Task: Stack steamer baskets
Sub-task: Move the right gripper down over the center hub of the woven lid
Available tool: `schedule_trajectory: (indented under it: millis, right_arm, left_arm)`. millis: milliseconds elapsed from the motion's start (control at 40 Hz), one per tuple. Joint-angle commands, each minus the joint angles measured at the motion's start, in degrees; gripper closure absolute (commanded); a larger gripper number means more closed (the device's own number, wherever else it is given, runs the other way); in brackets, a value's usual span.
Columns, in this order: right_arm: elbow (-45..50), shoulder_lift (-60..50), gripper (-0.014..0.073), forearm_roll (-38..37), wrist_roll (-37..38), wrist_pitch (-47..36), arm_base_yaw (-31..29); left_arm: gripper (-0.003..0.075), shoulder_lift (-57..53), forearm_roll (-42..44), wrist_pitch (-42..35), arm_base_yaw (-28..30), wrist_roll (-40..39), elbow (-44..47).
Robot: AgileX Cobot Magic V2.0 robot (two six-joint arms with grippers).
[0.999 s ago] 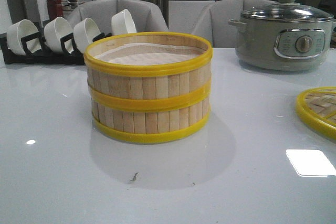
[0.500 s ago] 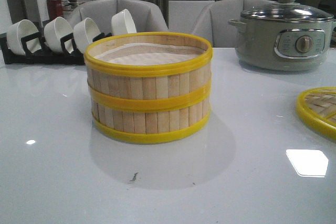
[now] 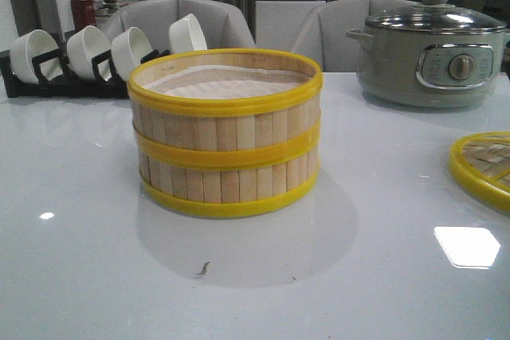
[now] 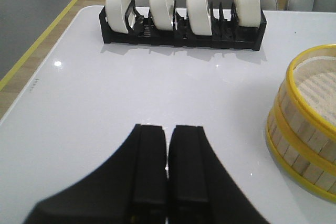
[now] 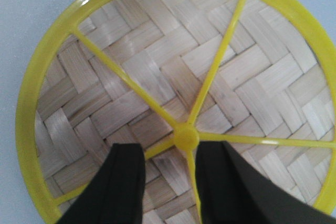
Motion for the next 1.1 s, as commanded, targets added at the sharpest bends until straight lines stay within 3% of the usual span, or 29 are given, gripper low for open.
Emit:
schedule_trajectory:
  millis: [0,1074]
  right_arm:
    - [-1.84,-2.67,0.0243,-0.08,0.04,-2.23,-0.54]
    - [-1.84,-1.25,0.0243,1.76,0.04,-4.50,-1.50]
  left_arm:
    - [0.0635,-0.19,-0.25,-4.50,-0.13,-0.68,-1.78]
    - [0.0635,-0.19,-0.25,-4.50,-0.13,-0.68,-1.78]
